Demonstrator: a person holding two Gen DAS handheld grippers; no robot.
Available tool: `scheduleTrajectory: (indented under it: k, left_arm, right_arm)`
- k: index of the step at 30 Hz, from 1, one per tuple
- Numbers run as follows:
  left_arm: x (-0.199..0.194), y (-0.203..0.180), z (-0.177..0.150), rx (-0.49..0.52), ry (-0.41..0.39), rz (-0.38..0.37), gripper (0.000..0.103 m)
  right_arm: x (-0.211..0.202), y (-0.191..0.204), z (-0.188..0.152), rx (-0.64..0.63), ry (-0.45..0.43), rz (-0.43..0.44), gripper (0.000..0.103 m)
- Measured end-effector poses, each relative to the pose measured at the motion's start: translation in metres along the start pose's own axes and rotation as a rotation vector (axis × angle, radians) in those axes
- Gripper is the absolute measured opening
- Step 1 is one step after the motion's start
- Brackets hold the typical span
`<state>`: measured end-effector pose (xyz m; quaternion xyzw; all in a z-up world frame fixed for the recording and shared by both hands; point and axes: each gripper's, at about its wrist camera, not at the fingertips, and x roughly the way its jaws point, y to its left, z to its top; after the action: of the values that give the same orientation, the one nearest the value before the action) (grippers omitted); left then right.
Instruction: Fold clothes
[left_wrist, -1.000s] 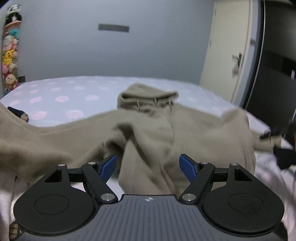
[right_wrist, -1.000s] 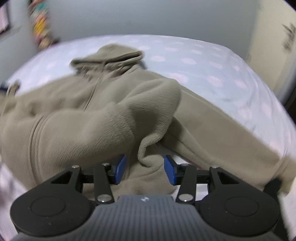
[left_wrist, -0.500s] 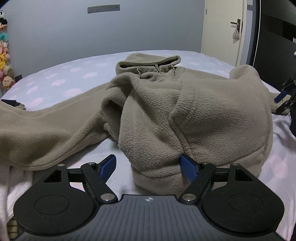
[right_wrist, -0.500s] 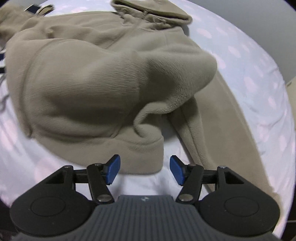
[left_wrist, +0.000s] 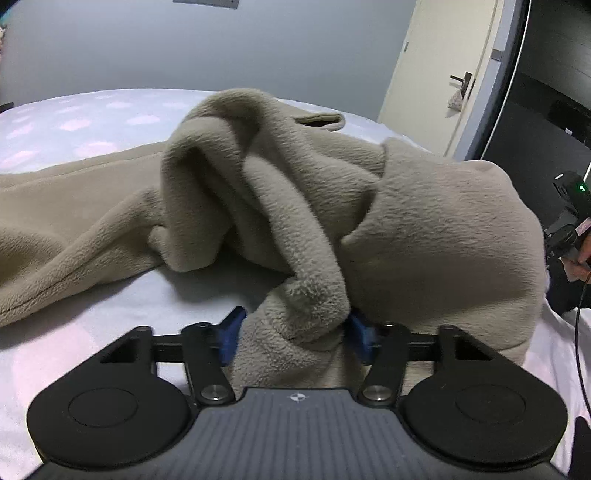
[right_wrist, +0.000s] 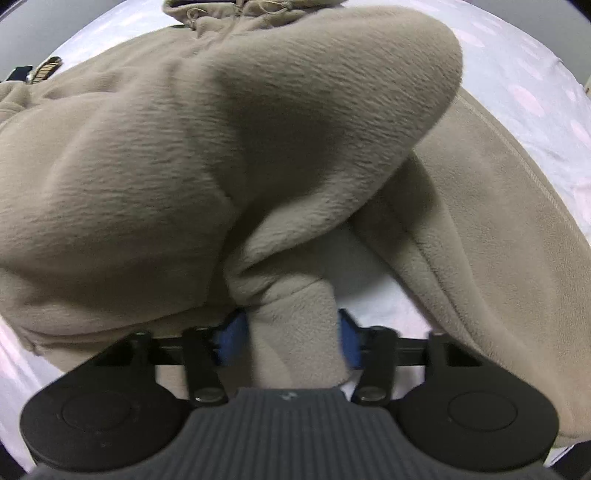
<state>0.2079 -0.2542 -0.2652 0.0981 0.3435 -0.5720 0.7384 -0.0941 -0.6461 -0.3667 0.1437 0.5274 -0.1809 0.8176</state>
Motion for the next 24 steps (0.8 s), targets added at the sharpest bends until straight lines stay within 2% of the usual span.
scheduleTrajectory:
  k: [2,4,7,10,13,17,20,24]
  left_arm:
    - [-0.010,-0.003,0.002,-0.011,0.016,0.003,0.038]
    - [-0.027,-0.009,0.004,-0.015,0.028,0.018,0.028]
    - [-0.058,-0.018,0.007,-0.026,0.035,0.024,0.025]
    - [-0.097,-0.033,0.017,-0.040,0.001,-0.002,0.024]
    - [-0.138,-0.050,0.031,-0.049,-0.040,-0.033,0.023]
    - [-0.189,-0.059,0.050,-0.120,-0.066,-0.048,0.020]
    - [-0.208,-0.066,0.049,-0.135,0.001,-0.017,0.019]
    - [-0.192,-0.071,0.027,-0.135,0.178,0.046,0.019]
  right_arm:
    - [-0.009,0.008,-0.001,-0.009,0.001,-0.025,0.023]
    - [-0.026,0.012,-0.002,0.020,-0.011,-0.033,0.020]
    - [-0.065,0.013,-0.005,0.088,-0.057,-0.012,0.017]
    - [-0.115,0.019,-0.013,0.130,-0.124,0.003,0.016]
    - [-0.171,0.021,-0.034,0.183,-0.223,0.041,0.016]
    - [-0.243,0.022,-0.064,0.257,-0.353,0.098,0.016]
    - [-0.274,0.023,-0.091,0.309,-0.376,0.135,0.016]
    - [-0.267,0.031,-0.131,0.332,-0.311,0.128,0.016]
